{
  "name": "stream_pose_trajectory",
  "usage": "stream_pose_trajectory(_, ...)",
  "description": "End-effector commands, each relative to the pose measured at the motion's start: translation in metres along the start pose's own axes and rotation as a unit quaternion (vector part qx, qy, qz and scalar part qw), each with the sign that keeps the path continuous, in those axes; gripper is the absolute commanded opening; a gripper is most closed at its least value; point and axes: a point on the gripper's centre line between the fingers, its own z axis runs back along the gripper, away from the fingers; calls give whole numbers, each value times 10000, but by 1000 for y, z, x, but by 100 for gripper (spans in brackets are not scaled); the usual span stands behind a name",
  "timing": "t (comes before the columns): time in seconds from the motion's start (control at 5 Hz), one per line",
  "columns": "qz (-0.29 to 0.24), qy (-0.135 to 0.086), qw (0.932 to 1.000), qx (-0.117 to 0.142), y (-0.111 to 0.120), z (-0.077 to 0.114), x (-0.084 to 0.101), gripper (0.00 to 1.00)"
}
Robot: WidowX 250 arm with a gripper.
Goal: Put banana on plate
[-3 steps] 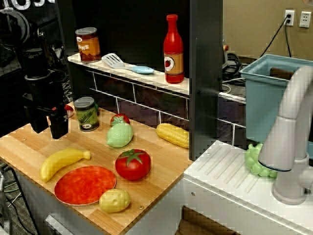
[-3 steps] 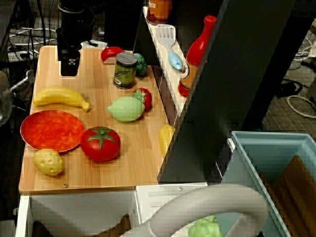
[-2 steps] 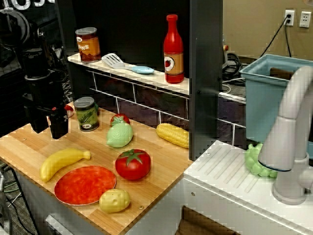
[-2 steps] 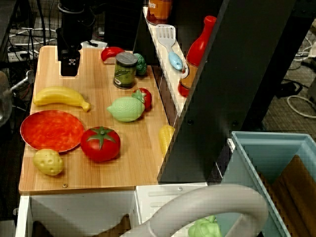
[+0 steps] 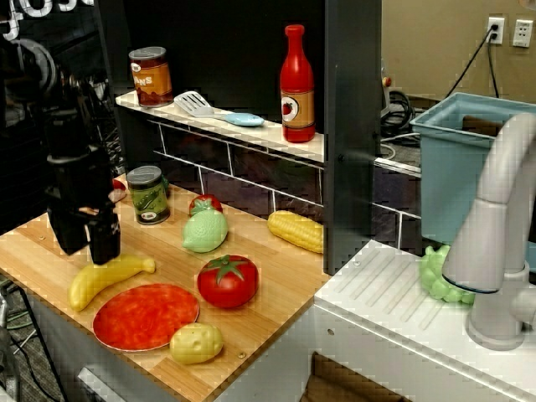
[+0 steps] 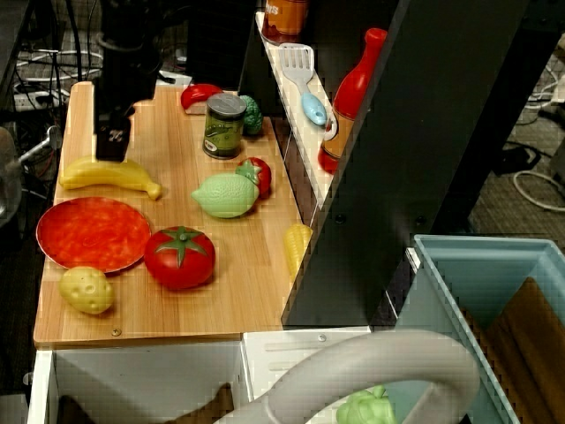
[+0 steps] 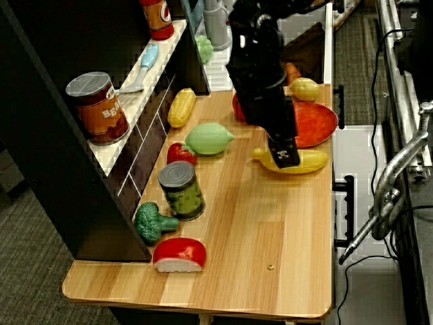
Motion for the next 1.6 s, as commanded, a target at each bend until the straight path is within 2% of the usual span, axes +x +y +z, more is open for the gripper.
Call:
stream_pose_trajectory(0.0, -311, -374, 9983, 321, 3, 16, -17, 100)
stream_pose_trajectory(0.2, -335, -414, 9981, 324, 9, 5, -22, 100)
stream_pose_trajectory(0.6, -280, -513, 9981, 190, 11, 1, -20, 100)
stream_pose_trajectory(1.0, -20, -378, 9993, 30, 14, 2, -6, 100)
stream_pose_trajectory(1.2, 86, -361, 9993, -58, 14, -2, 1, 100)
stream_pose_trajectory(1.4, 179, -399, 9990, -35, 12, -12, 7, 100)
